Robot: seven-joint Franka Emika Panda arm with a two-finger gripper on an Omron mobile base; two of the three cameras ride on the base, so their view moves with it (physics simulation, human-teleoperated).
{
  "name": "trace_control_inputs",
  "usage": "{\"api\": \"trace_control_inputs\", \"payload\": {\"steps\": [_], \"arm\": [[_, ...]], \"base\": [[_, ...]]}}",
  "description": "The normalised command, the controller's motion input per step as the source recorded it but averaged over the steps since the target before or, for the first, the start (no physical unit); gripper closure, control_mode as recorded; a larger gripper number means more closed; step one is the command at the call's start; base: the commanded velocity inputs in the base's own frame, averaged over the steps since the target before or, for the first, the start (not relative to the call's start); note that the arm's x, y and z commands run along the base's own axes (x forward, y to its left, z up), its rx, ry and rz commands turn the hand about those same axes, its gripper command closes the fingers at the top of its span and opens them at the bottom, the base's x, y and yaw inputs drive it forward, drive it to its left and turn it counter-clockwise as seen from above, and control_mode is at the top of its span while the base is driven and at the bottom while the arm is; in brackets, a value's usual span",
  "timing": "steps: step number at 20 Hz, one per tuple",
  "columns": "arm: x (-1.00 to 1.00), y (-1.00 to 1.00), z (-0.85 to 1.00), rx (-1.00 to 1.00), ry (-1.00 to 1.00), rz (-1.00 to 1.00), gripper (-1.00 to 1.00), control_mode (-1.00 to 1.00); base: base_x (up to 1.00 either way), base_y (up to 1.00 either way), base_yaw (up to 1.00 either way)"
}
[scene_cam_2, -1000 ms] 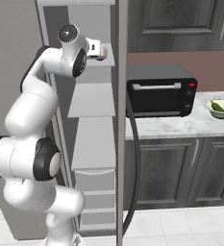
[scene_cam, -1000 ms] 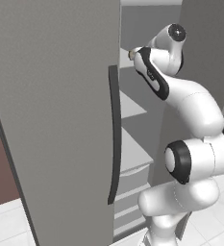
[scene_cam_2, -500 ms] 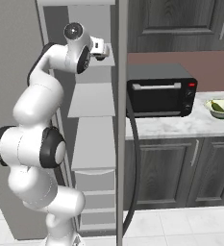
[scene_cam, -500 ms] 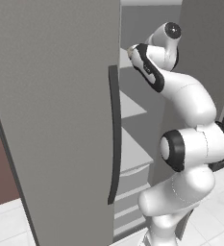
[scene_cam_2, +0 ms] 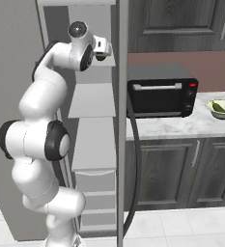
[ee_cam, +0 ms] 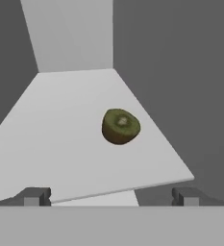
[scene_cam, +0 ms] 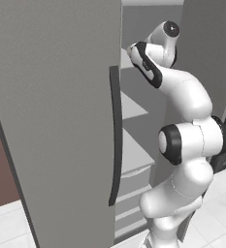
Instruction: Take the kiwi, cucumber, and lemon wedge from the freezer and place them in the bowl on the counter.
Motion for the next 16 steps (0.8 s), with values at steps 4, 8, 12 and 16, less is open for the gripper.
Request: {"api": "trace_control_inputs", "payload": {"steps": [4, 8, 12, 16], "arm": [[0.21, 0.00, -0.04, 0.00, 0.04, 0.00, -1.00, -1.00], [0.24, 0.00, -0.06, 0.00, 0.02, 0.00, -1.00, -1.00], [0.24, 0.00, -0.05, 0.00, 0.02, 0.00, -1.00, -1.00], [0.22, 0.00, -0.04, 0.00, 0.02, 0.00, -1.00, -1.00]], "base": [[0.00, 0.00, 0.00], [0.00, 0.00, 0.00], [0.00, 0.00, 0.00], [0.00, 0.00, 0.00]]}}
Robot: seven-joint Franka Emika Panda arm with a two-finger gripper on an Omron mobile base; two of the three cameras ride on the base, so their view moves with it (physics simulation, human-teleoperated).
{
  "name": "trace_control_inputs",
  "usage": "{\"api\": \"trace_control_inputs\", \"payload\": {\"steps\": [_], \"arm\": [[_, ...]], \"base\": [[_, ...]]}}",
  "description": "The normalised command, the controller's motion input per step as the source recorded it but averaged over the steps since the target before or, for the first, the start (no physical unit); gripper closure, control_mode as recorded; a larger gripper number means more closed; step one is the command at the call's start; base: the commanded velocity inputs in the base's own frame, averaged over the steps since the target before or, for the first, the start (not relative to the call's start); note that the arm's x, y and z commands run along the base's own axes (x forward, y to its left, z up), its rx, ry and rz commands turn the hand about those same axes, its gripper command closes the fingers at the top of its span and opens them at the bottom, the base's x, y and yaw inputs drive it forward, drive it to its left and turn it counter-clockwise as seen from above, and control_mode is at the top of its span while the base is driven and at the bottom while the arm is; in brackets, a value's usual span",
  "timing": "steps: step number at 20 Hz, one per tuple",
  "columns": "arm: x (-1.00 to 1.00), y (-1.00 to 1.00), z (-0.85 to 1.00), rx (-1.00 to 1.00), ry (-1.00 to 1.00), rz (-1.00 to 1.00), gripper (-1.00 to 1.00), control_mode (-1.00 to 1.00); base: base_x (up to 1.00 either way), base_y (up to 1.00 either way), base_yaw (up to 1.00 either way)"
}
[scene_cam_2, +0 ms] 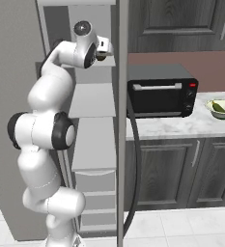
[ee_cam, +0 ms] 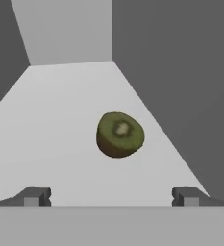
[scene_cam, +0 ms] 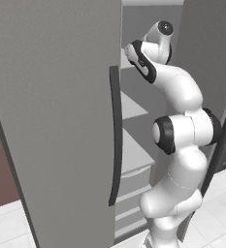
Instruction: Take the kiwi, cucumber, and lemon wedge from the freezer and place them in the bowl on the counter.
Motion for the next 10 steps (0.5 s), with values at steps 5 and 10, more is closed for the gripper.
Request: {"api": "trace_control_inputs", "payload": {"steps": [5, 10], "arm": [[0.24, 0.00, -0.06, 0.01, 0.02, 0.00, -1.00, -1.00], [0.27, 0.00, -0.02, 0.02, 0.04, 0.00, -1.00, -1.00]], "base": [[0.00, 0.00, 0.00], [0.00, 0.00, 0.00]]}}
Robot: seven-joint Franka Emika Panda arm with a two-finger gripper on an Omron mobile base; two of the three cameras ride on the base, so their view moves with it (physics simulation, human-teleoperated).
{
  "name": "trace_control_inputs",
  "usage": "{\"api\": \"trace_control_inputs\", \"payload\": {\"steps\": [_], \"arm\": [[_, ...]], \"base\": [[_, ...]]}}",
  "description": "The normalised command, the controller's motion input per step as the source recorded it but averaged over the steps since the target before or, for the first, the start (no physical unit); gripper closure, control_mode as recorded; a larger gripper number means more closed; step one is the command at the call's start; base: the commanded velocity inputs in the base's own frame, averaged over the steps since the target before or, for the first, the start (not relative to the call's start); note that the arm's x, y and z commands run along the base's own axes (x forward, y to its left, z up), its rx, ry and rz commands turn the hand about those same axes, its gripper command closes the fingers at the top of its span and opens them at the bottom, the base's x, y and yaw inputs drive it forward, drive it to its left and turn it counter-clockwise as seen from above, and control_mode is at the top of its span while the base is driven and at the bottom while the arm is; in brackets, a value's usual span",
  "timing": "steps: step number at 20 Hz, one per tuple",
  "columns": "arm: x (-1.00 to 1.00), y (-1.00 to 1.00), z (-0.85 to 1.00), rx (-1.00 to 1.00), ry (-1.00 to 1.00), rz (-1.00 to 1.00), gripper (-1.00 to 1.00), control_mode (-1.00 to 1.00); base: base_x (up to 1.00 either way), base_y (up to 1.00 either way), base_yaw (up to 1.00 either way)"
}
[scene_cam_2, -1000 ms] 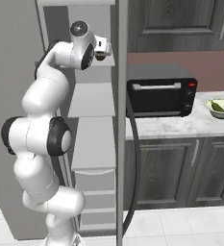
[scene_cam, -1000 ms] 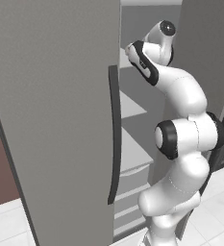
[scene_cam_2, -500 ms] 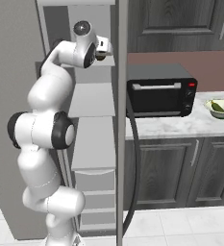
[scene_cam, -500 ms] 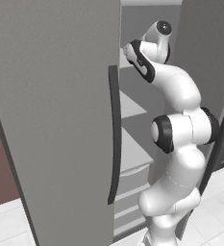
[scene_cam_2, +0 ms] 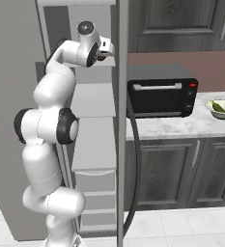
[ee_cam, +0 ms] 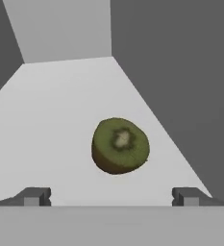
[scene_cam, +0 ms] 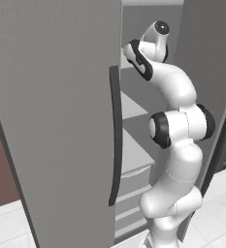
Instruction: Take the kiwi, cucumber, and lemon wedge from the freezer and place them in the bowl on the counter.
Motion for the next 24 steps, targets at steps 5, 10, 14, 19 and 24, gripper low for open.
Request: {"api": "trace_control_inputs", "payload": {"steps": [5, 10, 14, 19, 24], "arm": [[0.28, 0.00, -0.02, 0.02, 0.03, 0.00, -1.00, -1.00], [0.28, 0.00, -0.02, 0.02, 0.03, 0.00, -1.00, -1.00], [0.21, 0.00, -0.07, 0.00, 0.01, 0.00, -1.00, -1.00], [0.19, 0.00, -0.07, 0.00, 0.01, 0.00, -1.00, -1.00], [0.16, 0.00, -0.06, 0.00, 0.02, 0.00, -1.00, -1.00]], "base": [[0.00, 0.00, 0.00], [0.00, 0.00, 0.00], [0.00, 0.00, 0.00], [0.00, 0.00, 0.00], [0.00, 0.00, 0.00]]}}
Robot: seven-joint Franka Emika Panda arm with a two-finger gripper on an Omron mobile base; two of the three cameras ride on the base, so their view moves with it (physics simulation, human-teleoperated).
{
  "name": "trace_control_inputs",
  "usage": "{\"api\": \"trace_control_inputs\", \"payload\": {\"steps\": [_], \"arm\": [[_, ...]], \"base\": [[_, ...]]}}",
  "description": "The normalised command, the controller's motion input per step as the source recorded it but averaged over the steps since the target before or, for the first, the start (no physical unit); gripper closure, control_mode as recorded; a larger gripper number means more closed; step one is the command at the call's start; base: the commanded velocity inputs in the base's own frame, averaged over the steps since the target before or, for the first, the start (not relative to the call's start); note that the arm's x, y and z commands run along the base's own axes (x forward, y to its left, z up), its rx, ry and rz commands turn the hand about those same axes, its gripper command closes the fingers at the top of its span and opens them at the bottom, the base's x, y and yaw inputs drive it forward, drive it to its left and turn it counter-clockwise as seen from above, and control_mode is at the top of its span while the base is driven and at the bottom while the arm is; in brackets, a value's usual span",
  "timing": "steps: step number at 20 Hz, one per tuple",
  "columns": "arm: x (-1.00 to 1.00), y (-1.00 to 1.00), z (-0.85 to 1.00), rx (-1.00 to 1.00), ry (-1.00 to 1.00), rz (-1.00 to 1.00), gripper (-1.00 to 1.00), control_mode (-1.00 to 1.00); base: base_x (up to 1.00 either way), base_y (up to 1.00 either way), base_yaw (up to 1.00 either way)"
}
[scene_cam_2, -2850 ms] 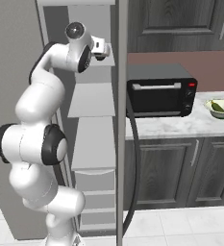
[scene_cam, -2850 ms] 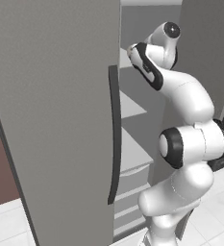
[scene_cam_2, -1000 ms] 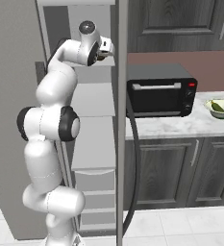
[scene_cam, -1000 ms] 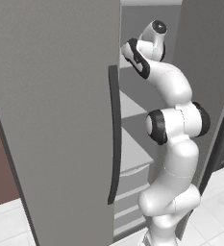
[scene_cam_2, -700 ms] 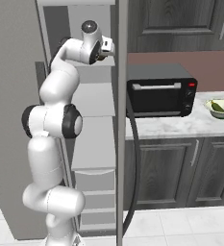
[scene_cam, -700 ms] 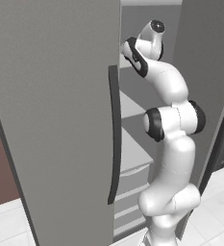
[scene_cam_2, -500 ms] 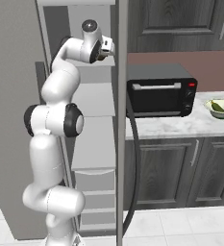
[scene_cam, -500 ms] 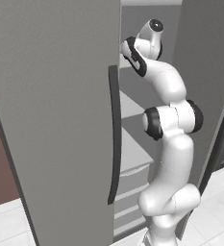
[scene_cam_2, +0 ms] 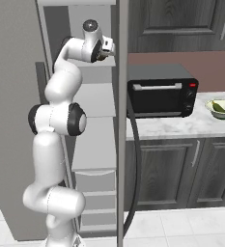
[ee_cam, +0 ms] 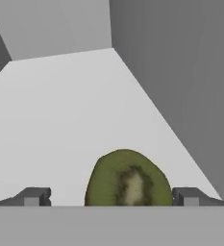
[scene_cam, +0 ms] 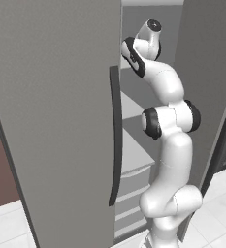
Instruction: Take the kiwi, cucumber, and lemon wedge from the freezer and place them in the bowl on the counter.
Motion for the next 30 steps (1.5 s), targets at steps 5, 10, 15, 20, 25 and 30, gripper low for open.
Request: {"api": "trace_control_inputs", "payload": {"steps": [5, 10, 15, 20, 25, 30], "arm": [[0.03, -0.01, -0.07, 0.00, 0.03, 0.00, -1.00, -1.00], [0.00, -0.06, -0.02, 0.00, 0.00, 0.00, -1.00, -1.00], [0.00, -0.02, -0.08, 0.00, 0.02, 0.00, 1.00, -1.00], [-0.23, -0.17, -0.12, 0.00, 0.01, 0.01, 1.00, -1.00], [-0.36, -0.18, -0.06, 0.00, 0.00, 0.01, 1.00, -1.00], [-0.40, -0.01, 0.00, 0.00, -0.10, 0.00, 1.00, -1.00]], "base": [[0.00, 0.00, 0.00], [0.00, 0.00, 0.00], [0.00, 0.00, 0.00], [0.00, 0.00, 0.00], [0.00, 0.00, 0.00], [0.00, 0.00, 0.00]]}}
